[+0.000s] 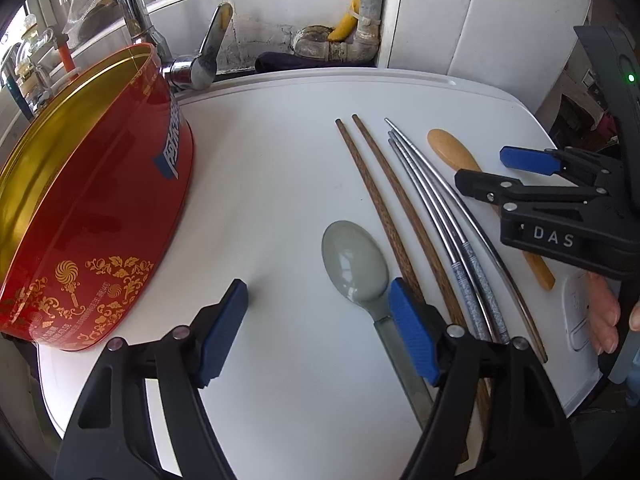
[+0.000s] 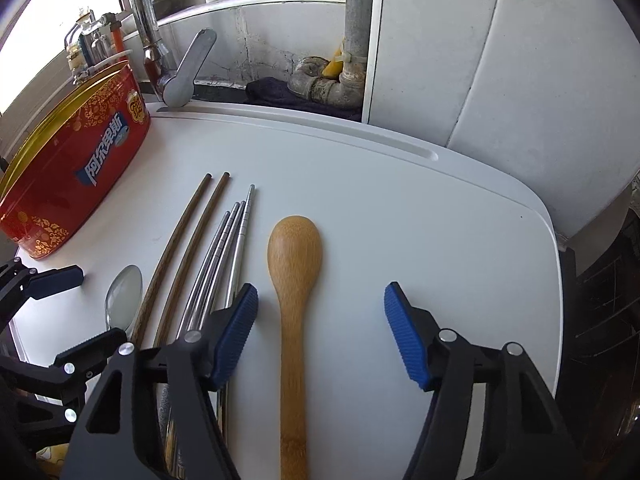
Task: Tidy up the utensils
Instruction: 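Grasp the grey spoon with the left tool while the right tool grasps the wooden spoon, then lift and carry the grey spoon and wooden spoon with both tools into the tin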
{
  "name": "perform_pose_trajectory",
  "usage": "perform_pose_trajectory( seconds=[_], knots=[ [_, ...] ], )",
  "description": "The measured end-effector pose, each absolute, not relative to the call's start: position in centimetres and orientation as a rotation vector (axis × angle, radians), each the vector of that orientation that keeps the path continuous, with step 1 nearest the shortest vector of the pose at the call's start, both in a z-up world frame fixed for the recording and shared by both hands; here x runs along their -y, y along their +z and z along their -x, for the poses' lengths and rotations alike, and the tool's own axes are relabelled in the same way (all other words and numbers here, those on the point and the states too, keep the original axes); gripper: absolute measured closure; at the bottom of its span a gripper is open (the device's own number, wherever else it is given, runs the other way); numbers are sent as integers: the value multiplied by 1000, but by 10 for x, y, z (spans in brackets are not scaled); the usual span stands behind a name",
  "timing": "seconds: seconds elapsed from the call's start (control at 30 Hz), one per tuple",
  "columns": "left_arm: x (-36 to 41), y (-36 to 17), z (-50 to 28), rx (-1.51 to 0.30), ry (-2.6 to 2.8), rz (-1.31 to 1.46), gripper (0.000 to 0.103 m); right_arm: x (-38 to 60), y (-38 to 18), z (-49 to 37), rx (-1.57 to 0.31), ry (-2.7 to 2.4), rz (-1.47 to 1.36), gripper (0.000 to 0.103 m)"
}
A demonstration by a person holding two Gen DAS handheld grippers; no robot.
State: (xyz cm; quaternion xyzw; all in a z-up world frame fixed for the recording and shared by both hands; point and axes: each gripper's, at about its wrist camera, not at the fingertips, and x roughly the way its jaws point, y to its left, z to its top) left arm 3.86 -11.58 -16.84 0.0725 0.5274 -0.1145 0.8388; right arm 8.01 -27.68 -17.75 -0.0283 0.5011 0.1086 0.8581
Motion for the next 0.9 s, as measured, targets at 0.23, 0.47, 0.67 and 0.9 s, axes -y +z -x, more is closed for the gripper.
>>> perform_pose_trajectory(
  seconds=[0.23, 0.47, 0.67, 0.9],
  knots=[
    [112, -166, -44, -1134, -238, -115, 92, 273, -172, -72, -1081, 255, 44, 91],
    [96, -151, -41, -1119, -219, -58, 92, 289, -150, -64, -1032, 220, -19, 91],
    [89, -127, -30, -1050, -233, -37, 92, 295, -123, -41, -977, 207, -20, 91],
    [74, -92, -1, -943, -234, -7, 92, 287, -87, -11, -891, 200, -21, 103]
  ],
)
